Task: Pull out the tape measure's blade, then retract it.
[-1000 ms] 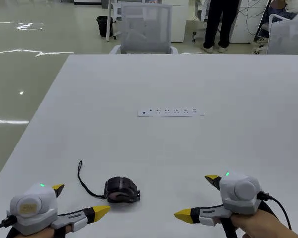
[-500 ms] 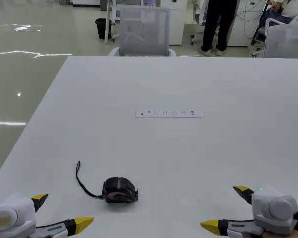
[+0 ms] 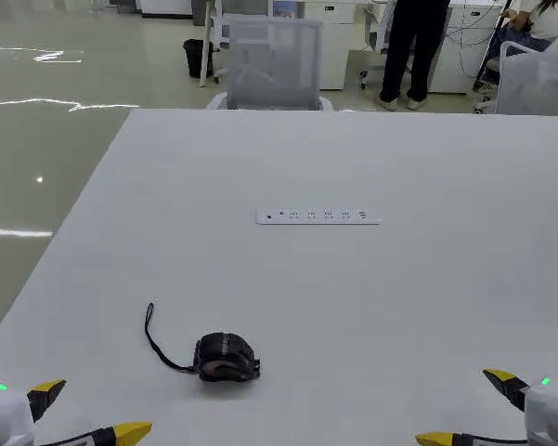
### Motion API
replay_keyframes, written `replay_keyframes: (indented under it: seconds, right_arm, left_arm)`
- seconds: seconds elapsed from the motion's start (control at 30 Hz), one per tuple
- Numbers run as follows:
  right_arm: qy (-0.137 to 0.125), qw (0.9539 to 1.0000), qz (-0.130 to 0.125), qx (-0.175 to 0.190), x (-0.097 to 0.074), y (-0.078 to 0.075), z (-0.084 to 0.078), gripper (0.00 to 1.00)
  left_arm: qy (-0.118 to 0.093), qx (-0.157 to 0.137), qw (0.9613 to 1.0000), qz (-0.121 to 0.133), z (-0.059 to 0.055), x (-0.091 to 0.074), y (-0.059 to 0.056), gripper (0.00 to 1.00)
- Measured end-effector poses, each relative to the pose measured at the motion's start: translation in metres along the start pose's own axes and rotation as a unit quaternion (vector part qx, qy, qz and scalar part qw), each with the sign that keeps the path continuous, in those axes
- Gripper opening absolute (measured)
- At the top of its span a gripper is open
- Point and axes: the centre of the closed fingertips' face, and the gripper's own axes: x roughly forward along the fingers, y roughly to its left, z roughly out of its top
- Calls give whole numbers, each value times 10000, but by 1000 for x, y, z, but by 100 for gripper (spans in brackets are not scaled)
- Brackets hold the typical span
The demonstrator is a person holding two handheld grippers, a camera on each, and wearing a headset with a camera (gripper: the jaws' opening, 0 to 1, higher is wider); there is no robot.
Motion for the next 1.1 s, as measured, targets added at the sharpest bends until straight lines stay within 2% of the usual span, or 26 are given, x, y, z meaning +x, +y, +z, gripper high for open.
replay_keyframes:
  seconds: [0.13,0.33,0.6,0.77,0.9,1.1]
  right_arm:
    - [10,10000,-35,80,-8,0,-3,100]
    - [93,9999,-41,117,-14,-1,-14,100]
    - [51,9999,-36,92,-11,-3,-9,100]
    - [90,9999,30,40,-9,1,-8,100]
    - [117,9999,47,-38,-8,4,-9,100]
    - [154,9998,41,113,-8,5,-14,100]
  left_arm:
    - [-32,-3,10000,-2,0,-2,-4,99]
    - [-3,-45,10000,36,-7,-6,-3,99]
    - [23,6,10000,55,-6,-10,0,99]
    - [33,25,10000,63,-4,-10,2,99]
    - [41,53,10000,39,-1,-9,2,99]
    - [120,83,9999,-76,-2,-4,-2,99]
